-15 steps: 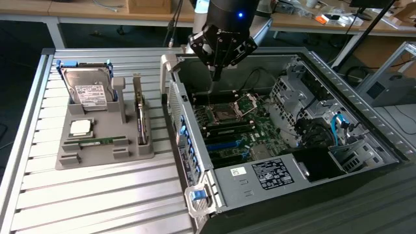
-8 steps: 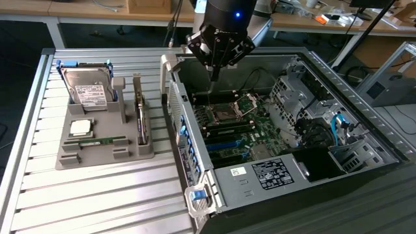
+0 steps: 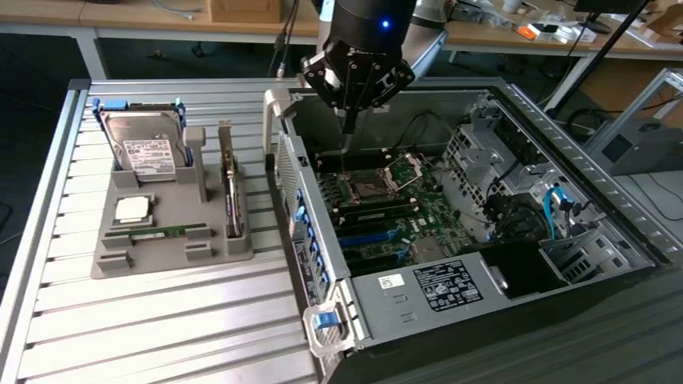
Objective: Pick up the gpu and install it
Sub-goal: 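Reach for the gpu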
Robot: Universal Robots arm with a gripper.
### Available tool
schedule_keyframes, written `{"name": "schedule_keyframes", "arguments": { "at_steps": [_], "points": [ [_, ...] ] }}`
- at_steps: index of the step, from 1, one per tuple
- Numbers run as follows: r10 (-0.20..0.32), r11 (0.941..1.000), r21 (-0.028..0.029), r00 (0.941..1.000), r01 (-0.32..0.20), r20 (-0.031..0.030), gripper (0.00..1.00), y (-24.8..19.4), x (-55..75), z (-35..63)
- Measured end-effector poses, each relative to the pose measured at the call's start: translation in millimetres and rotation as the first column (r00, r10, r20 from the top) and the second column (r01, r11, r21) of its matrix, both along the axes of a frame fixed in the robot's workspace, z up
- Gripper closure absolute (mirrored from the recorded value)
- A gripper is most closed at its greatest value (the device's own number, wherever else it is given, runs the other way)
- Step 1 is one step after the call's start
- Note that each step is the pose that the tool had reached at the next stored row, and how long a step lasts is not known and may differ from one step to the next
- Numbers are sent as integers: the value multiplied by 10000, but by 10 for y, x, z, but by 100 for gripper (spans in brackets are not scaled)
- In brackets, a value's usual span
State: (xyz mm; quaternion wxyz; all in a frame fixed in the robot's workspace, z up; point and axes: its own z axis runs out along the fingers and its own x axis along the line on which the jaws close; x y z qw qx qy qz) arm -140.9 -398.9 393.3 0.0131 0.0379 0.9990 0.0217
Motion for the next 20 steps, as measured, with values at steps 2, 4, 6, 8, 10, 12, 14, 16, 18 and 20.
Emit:
{"name": "schedule_keyframes", "arguments": {
  "at_steps": [2, 4, 6, 8, 10, 12, 14, 16, 18, 20],
  "points": [
    [0, 10000, 0, 10000, 0, 0, 89, 0, -12, 0],
    [0, 10000, 0, 10000, 0, 1, 89, 0, -23, 0],
    [1, 10000, 0, 10000, -1, 0, 89, 0, -37, 0],
    [1, 10000, 0, 10000, -1, 0, 89, 0, -46, 0],
    [0, 10000, 0, 10000, 0, 0, 89, 0, -54, 0],
    [0, 10000, 0, 10000, 0, 0, 89, 0, -66, 0],
    [0, 10000, 0, 10000, 0, 0, 89, 0, -73, 0],
    [0, 10000, 0, 10000, 0, 0, 89, 0, -85, 0],
    [0, 10000, -1, 10000, 0, 0, 89, 0, -97, 0],
    [0, 10000, 0, 10000, 0, 0, 89, 0, -109, -1]
  ]
}}
